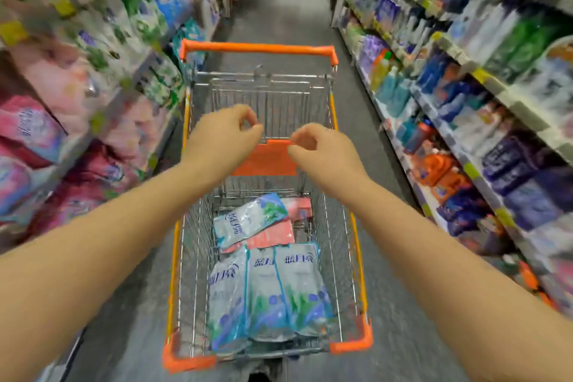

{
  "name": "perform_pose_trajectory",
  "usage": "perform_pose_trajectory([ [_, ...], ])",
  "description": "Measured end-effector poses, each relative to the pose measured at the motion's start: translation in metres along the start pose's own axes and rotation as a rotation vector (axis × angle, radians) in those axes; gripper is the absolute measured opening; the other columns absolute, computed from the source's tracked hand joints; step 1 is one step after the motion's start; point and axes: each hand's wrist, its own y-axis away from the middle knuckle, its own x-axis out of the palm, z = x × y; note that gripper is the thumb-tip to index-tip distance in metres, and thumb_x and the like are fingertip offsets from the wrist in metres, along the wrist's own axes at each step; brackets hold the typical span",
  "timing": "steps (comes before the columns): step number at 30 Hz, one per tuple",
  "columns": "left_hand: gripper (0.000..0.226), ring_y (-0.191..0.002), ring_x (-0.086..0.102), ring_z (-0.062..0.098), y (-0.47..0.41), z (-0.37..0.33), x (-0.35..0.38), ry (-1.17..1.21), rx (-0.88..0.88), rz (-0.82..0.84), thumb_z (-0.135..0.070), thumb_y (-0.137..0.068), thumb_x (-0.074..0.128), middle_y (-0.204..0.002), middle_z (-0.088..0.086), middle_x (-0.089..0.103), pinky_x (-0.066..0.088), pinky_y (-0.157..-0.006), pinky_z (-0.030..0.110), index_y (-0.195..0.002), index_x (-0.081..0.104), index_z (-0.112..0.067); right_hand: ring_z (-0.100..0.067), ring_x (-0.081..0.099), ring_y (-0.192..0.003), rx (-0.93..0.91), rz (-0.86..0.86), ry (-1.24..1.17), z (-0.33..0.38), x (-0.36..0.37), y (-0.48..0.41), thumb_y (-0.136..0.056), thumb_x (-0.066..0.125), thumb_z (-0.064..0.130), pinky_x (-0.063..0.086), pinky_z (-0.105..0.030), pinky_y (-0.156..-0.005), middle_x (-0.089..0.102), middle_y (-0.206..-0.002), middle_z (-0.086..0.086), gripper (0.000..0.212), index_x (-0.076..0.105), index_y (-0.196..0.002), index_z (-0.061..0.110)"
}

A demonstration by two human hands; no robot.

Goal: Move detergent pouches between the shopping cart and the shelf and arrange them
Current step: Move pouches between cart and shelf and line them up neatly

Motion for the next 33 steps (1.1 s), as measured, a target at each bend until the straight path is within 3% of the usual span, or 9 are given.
perform_pose_trajectory([
  [4,0.034,-0.103,0.058,0.03,-0.021,0.068,0.087,0.013,-0.193,0.217,-0.03,-0.087,0.054,-0.1,0.005,0.065,0.042,-0.083,0.033,-0.12,0.053,-0.021,-0.024,0.057,-0.109,0.285,0.167,-0.029,-0.078,0.076,-0.024,-0.086,0.059,0.025,0.041,-0.028,-0.086,0.063,-0.117,-0.004,0.038,0.053,-0.123,0.019],
  [8,0.049,-0.112,0.054,0.033,-0.003,0.133,0.172,0.036,-0.416,0.42,-0.027,-0.088,0.056,-0.121,0.012,0.059,0.04,-0.083,0.034,-0.132,0.039,-0.015,-0.025,0.055,-0.114,0.513,0.244,-0.075,-0.145,0.145,-0.024,-0.088,0.059,0.027,0.034,-0.025,-0.077,0.059,-0.124,-0.007,0.049,0.044,-0.133,0.015],
  [13,0.067,-0.114,0.051,0.04,0.045,0.189,0.256,0.081,-0.643,0.606,-0.032,-0.085,0.06,-0.126,0.024,0.051,0.042,-0.091,0.041,-0.14,0.028,-0.012,-0.031,0.052,-0.118,0.79,0.294,-0.094,-0.214,0.223,0.0,-0.084,0.061,0.025,0.041,-0.035,-0.099,0.054,-0.132,-0.015,0.055,0.043,-0.134,0.009],
  [17,0.07,-0.123,0.046,0.036,0.076,0.199,0.305,0.126,-0.701,0.723,-0.031,-0.087,0.059,-0.134,0.021,0.046,0.038,-0.099,0.038,-0.145,0.025,-0.011,-0.032,0.054,-0.114,0.927,0.26,-0.114,-0.252,0.256,0.024,-0.083,0.06,0.014,0.041,-0.035,-0.095,0.058,-0.122,-0.017,0.039,0.054,-0.12,0.004],
  [23,0.043,-0.107,0.056,0.031,0.093,0.191,0.355,0.21,-0.789,0.727,-0.018,-0.094,0.047,-0.118,0.017,0.059,0.037,-0.076,0.025,-0.134,0.042,-0.003,-0.033,0.055,-0.107,0.964,0.253,-0.084,-0.286,0.28,0.039,-0.081,0.057,0.029,0.046,-0.044,-0.094,0.057,-0.118,-0.016,0.049,0.049,-0.124,0.01],
  [26,0.035,-0.111,0.055,0.033,0.096,0.183,0.375,0.257,-0.969,0.727,-0.016,-0.094,0.046,-0.12,0.018,0.059,0.04,-0.085,0.031,-0.125,0.049,-0.001,-0.035,0.051,-0.115,0.987,0.263,-0.031,-0.292,0.281,0.036,-0.08,0.055,0.036,0.041,-0.044,-0.099,0.053,-0.124,-0.018,0.059,0.045,-0.131,0.01],
  [29,0.041,-0.109,0.056,0.032,0.098,0.174,0.39,0.381,-1.187,0.702,-0.029,-0.09,0.055,-0.121,0.017,0.059,0.045,-0.09,0.033,-0.121,0.051,-0.002,-0.033,0.045,-0.123,1.055,0.29,-0.023,-0.3,0.282,0.034,-0.087,0.059,0.033,0.035,-0.037,-0.102,0.048,-0.133,-0.016,0.06,0.036,-0.14,0.014],
  [31,0.048,-0.101,0.06,0.029,0.098,0.174,0.395,0.457,-1.269,0.667,-0.034,-0.083,0.065,-0.115,0.014,0.062,0.049,-0.087,0.034,-0.118,0.053,-0.004,-0.031,0.045,-0.124,1.059,0.288,-0.057,-0.304,0.283,0.035,-0.086,0.06,0.039,0.037,-0.036,-0.103,0.048,-0.135,-0.013,0.064,0.035,-0.141,0.017],
  [33,0.044,-0.09,0.062,0.025,0.095,0.172,0.395,0.589,-1.323,0.617,-0.021,-0.078,0.072,-0.109,0.012,0.064,0.052,-0.081,0.032,-0.115,0.055,-0.006,-0.031,0.046,-0.124,1.067,0.285,-0.082,-0.307,0.284,0.037,-0.083,0.061,0.047,0.038,-0.04,-0.104,0.05,-0.134,-0.012,0.07,0.034,-0.14,0.019],
])
